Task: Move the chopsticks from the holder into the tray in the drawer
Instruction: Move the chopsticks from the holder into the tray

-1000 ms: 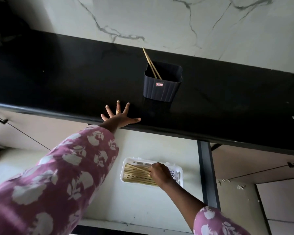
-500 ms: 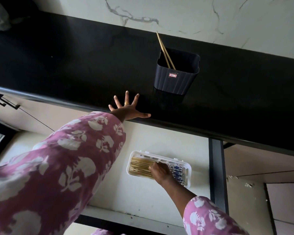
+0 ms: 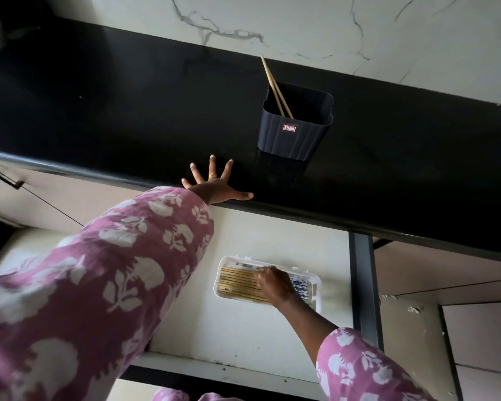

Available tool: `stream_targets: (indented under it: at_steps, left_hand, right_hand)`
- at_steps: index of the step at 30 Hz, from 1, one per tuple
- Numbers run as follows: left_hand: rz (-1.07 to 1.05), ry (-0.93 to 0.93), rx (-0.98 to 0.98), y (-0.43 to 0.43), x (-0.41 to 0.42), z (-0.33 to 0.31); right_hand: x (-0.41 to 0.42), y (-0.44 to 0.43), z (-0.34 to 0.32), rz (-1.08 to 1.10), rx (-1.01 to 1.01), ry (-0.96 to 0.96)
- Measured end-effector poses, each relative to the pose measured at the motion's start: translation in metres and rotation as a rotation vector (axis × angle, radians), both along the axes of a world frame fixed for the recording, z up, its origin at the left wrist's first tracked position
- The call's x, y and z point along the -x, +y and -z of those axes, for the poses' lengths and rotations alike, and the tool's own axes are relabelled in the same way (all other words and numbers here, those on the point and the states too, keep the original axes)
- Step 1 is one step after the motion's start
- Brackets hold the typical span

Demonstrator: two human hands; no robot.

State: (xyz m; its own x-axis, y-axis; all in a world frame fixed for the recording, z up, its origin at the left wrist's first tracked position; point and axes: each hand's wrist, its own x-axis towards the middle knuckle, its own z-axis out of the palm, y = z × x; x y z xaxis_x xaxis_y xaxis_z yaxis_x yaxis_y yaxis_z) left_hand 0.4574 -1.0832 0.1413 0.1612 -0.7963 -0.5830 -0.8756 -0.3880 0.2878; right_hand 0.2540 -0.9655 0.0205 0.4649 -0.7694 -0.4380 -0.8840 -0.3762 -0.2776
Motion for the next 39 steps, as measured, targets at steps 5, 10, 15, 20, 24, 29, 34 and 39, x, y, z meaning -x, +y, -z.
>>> stream_targets:
  at_steps: [5, 10, 15, 20, 24, 29, 34, 39]
  left_hand:
    - [-0.002, 0.001, -0.001, 0.001, 0.000, -0.001]
    - [-0.003, -0.007, -0.004, 0.000, 0.000, -0.001]
    - [-0.012, -0.007, -0.009, 0.001, 0.002, -0.001]
    - [-0.018, 0.007, -0.016, 0.000, 0.001, -0.001]
    - [-0.035, 0.005, -0.013, -0.001, 0.002, -0.001]
    - [-0.046, 0.002, -0.012, -0.003, 0.004, -0.002]
    - [-0.051, 0.002, -0.016, -0.003, 0.004, -0.003]
    - [-0.049, 0.008, -0.019, -0.004, 0.003, -0.003]
  right_hand:
    - [0.010, -0.030, -0.029, -0.015, 0.340, -0.135]
    - [0.016, -0.062, -0.067, -0.077, 0.712, -0.295]
    - [0.015, -0.118, -0.109, -0.086, 0.978, -0.397]
    - [0.002, -0.175, -0.153, -0.048, 1.194, -0.501]
    - [-0.011, -0.212, -0.170, 0.060, 1.183, -0.517]
    - [-0.035, -0.252, -0.196, 0.154, 0.999, -0.511]
    - [-0.057, -0.293, -0.207, 0.435, 0.586, -0.349]
    - [-0.067, -0.315, -0.207, 0.592, 0.422, -0.272]
